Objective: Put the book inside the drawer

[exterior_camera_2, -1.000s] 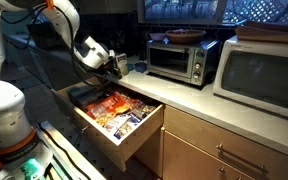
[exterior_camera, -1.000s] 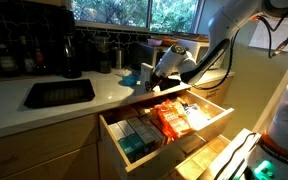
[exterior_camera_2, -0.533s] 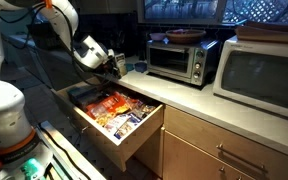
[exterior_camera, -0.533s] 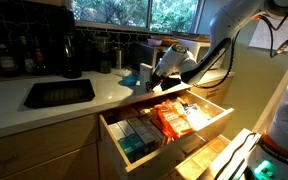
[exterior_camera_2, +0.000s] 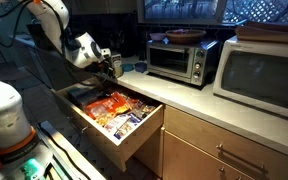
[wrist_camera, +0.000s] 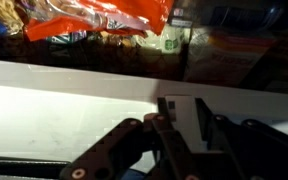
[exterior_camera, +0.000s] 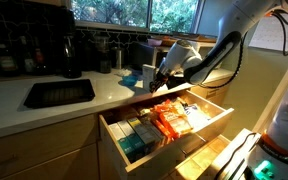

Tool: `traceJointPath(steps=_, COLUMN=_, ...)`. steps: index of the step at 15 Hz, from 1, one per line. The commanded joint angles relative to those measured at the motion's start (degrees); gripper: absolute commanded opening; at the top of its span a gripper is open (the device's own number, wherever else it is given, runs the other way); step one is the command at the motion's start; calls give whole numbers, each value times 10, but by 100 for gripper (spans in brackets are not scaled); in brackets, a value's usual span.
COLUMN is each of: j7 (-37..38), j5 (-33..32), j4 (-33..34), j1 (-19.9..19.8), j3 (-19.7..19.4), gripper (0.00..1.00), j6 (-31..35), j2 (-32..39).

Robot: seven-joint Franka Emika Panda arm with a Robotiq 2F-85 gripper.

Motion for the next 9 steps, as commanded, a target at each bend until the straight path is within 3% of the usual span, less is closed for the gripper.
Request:
traceJointPath(steps=1, j7=-106, j5=134, j4=-70, j1=-18, j3=47, gripper=8, j6=-57, j2=-92)
traceJointPath(steps=6, j7=-280, j5=358, j4=-90, j1=9, j3=77, gripper=8, j6=-207, j2=-189)
traceJointPath(steps=9, j7=-339, j5=407, j4=-69, j1=8, j3=80, gripper=8, j6=-330, j2=-228)
